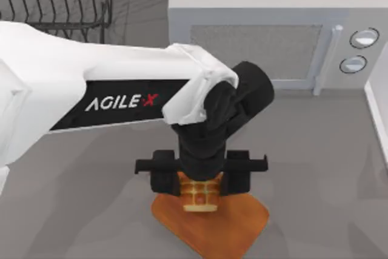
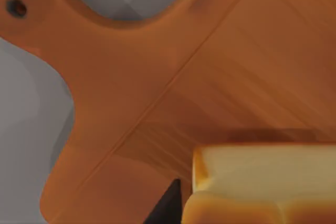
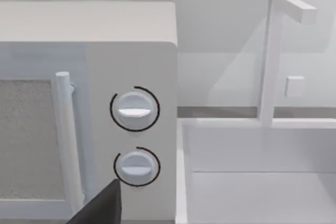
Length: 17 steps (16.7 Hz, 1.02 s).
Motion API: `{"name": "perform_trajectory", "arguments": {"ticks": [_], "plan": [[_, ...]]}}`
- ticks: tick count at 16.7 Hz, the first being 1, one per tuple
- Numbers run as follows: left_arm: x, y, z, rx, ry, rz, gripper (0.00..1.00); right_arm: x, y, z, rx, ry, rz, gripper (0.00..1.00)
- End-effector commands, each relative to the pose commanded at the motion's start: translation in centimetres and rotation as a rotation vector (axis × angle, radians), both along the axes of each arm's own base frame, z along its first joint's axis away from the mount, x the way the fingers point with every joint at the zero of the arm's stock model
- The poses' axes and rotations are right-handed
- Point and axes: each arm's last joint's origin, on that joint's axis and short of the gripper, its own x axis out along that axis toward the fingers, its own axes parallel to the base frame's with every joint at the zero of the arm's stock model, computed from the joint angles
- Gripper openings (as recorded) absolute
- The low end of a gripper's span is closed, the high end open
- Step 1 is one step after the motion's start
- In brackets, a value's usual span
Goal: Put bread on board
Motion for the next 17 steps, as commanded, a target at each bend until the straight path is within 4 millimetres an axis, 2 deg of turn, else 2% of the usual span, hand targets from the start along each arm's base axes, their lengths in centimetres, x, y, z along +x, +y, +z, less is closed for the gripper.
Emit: {"name": "perform_trajectory", "arguments": {"ticks": [11, 17], "plan": [[0.0, 0.0, 0.0, 0.0, 0.0, 0.0, 0.98, 0.0, 0.0, 0.0, 0.0, 0.0, 0.0, 1.0], [0.0, 0.0, 0.0, 0.0, 0.0, 0.0, 1.0, 0.0, 0.0, 0.0, 0.0, 0.0, 0.0, 1.0]]}}
